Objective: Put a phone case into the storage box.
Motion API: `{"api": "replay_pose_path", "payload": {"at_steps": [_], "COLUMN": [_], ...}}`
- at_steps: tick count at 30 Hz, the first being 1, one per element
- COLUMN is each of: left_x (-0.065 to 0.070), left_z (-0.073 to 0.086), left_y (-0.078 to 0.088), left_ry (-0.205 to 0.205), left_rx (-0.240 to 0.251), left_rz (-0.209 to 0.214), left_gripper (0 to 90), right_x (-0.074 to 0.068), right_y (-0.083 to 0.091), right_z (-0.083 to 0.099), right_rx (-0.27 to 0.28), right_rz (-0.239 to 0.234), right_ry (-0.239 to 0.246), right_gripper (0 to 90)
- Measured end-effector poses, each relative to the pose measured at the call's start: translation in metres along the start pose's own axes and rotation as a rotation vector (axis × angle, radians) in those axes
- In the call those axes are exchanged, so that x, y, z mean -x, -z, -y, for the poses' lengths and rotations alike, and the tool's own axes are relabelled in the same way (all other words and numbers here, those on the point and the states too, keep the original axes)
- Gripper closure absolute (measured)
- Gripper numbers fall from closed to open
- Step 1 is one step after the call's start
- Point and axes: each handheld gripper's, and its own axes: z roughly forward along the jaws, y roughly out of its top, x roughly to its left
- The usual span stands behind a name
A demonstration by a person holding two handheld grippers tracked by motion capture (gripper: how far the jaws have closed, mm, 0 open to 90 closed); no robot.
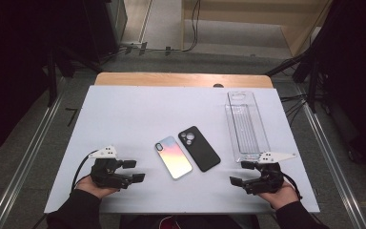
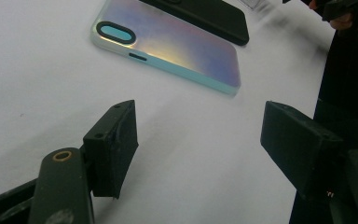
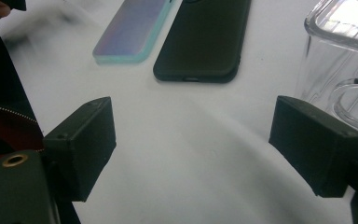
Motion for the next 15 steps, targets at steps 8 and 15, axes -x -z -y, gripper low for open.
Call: {"api": "replay_pose_path", "payload": {"at_steps": [8,15], "left_x": [0.0000,-0.0007], "left_z": [0.0000,0.0002], "left_y": [0.0001,0.0001], "left_ry": [-0.007,-0.003], "left_rx": [-0.003,0.001], "left_rz": [0.010,0.014], "left_gripper": [27.9,27.9], "right_x": [-0.0002,-0.0001], "right_y": [-0.0020,-0.0015], "right_z": [-0.0002,-0.0007], "right_rx": [-0.006,-0.003], "right_rz": [-0.007,-0.006], "right_ry": [-0.006,-0.006], "right_gripper": [12.8,12.8]}}
